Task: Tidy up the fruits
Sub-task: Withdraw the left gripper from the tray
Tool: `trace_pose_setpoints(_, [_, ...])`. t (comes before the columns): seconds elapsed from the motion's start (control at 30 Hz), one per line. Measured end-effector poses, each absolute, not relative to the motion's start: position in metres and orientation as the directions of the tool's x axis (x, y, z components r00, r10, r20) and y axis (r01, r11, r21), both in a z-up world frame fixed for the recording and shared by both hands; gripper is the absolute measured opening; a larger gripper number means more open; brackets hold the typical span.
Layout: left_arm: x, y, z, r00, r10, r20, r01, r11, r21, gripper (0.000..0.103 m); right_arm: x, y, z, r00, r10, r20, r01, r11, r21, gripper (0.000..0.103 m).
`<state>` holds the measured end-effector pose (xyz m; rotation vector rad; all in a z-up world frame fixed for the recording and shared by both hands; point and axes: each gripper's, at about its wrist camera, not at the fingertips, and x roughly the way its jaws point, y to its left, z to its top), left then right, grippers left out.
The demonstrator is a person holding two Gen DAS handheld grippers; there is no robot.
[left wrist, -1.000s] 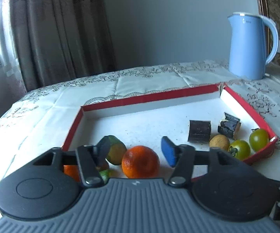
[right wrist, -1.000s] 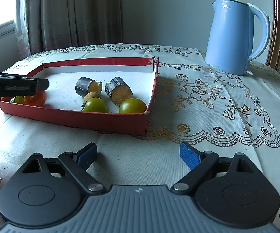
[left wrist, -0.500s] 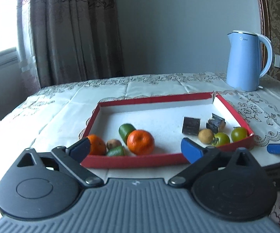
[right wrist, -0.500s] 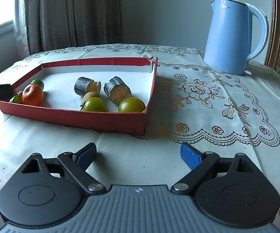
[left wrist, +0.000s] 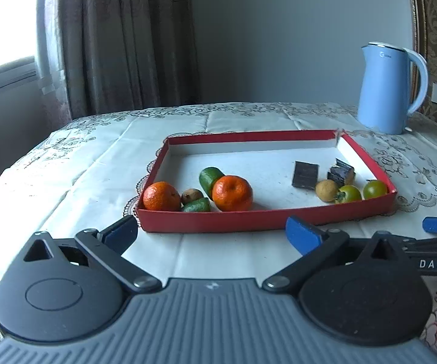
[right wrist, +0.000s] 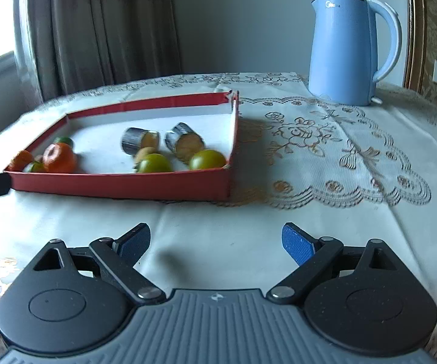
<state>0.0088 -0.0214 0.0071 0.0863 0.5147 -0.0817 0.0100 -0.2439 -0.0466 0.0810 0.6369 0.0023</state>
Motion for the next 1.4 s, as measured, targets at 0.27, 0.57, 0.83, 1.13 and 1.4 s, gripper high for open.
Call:
trace_pose_setpoints(0.27, [0.004,-0.024,0.010,0.861,-0.076,-0.503,0.117,0.992,0.050,0.103,-0.003,-0.232,-0.037,0.836,-0.024,-0.549,0.056,0.998,0.042,0.094])
trace_pose_setpoints(0.57, [0.004,-0.026,0.011,0.856,-0.076,-0.512,0.118,0.992,0.051,0.103,-0.006,-0.226,-0.027,0.853,-0.031,-0.521,0.075,0.995,0.063,0.094])
trace_pose_setpoints(0.83, [0.002,-0.028,0.012,0.862,-0.055,-0.504,0.104,0.992,0.070,0.103,-0.007,-0.221,-0.025,0.856,-0.026,-0.516,0.073,0.995,0.072,0.094])
trace_pose_setpoints(1.13, [0.006,-0.024,0.008,0.853,-0.040,-0.520,0.080,0.995,0.056,0.103,-0.008,-0.216,-0.023,0.863,-0.046,-0.504,0.103,0.991,0.085,0.094])
trace_pose_setpoints(1.4, [0.005,-0.024,0.002,0.853,-0.040,-0.520,0.087,0.994,0.065,0.103,-0.007,-0.214,-0.026,0.855,-0.070,-0.515,0.131,0.988,0.084,0.094])
